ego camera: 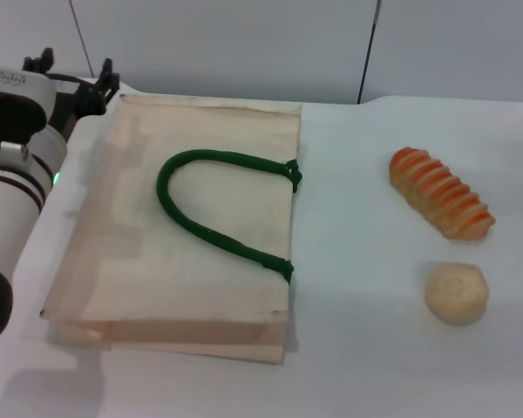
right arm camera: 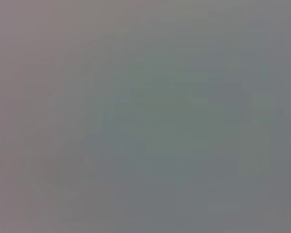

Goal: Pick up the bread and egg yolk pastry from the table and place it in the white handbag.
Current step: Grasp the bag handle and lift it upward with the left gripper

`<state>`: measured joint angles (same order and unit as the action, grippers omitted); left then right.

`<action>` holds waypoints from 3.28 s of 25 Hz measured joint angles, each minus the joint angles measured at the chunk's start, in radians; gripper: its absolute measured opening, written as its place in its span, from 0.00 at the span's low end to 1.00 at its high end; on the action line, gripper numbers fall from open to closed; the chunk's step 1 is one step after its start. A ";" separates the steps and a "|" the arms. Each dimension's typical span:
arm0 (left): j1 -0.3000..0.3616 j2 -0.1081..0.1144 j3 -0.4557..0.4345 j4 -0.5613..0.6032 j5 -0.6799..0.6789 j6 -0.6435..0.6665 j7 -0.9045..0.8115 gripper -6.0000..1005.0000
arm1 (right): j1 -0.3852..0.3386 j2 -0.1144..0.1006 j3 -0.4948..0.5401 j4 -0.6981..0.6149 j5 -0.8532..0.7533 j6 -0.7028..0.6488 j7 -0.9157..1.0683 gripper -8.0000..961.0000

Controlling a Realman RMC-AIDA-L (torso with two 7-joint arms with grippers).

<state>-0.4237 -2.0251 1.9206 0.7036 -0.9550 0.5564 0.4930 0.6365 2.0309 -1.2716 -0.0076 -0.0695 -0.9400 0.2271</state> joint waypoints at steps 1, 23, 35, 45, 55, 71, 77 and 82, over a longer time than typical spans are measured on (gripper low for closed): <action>0.026 0.009 -0.003 0.070 0.006 -0.059 0.007 0.81 | 0.000 0.000 0.000 0.000 0.000 0.000 0.000 0.80; 0.163 0.012 -0.351 0.653 0.080 -0.981 0.240 0.75 | 0.002 -0.005 0.002 -0.002 0.002 0.043 0.000 0.80; 0.075 -0.001 -0.500 0.749 0.305 -1.409 0.023 0.72 | 0.010 -0.005 0.002 -0.012 0.004 0.066 0.000 0.80; -0.040 -0.002 -0.580 0.728 0.413 -1.679 -0.020 0.71 | 0.027 -0.005 0.002 -0.013 0.002 0.101 0.000 0.80; -0.091 -0.005 -0.592 0.654 0.460 -1.732 -0.011 0.70 | 0.033 -0.004 0.002 -0.014 -0.002 0.103 0.000 0.80; -0.134 -0.010 -0.566 0.532 0.439 -1.641 0.000 0.69 | 0.040 -0.001 0.002 -0.015 -0.002 0.113 0.000 0.80; -0.136 -0.010 -0.556 0.515 0.405 -1.615 -0.005 0.69 | 0.040 -0.001 0.002 -0.015 0.000 0.113 0.000 0.80; -0.130 -0.011 -0.541 0.509 0.390 -1.604 -0.014 0.68 | 0.040 -0.001 0.002 -0.015 0.002 0.113 0.000 0.80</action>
<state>-0.5535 -2.0356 1.3795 1.2122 -0.5649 -1.0479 0.4792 0.6765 2.0294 -1.2701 -0.0230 -0.0679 -0.8267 0.2270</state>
